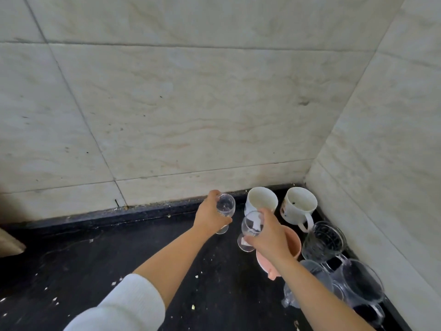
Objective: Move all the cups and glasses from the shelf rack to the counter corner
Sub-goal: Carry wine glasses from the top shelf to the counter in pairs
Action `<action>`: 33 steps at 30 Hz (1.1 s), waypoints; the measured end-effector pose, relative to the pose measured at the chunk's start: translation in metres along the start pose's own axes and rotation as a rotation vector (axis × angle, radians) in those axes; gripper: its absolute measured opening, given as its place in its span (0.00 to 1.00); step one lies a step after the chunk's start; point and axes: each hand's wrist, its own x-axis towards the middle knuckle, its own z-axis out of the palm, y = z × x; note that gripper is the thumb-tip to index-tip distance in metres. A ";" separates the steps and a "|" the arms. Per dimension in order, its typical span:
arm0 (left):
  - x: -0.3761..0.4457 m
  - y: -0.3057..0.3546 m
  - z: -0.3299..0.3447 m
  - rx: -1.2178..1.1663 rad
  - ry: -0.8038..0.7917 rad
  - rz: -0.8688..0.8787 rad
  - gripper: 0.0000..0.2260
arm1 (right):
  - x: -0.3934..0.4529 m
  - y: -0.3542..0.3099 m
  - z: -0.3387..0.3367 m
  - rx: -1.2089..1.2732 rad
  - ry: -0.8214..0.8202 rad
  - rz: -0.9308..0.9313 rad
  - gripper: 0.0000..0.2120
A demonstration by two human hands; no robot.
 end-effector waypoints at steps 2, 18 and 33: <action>0.017 0.001 0.011 0.011 -0.017 -0.009 0.28 | 0.012 0.008 0.002 -0.012 -0.023 0.013 0.32; 0.058 -0.004 0.042 0.097 -0.105 -0.006 0.17 | 0.041 0.030 0.015 -0.028 -0.147 -0.025 0.28; -0.033 -0.040 -0.027 0.354 -0.047 -0.144 0.24 | 0.033 0.006 0.013 -0.328 -0.228 -0.082 0.36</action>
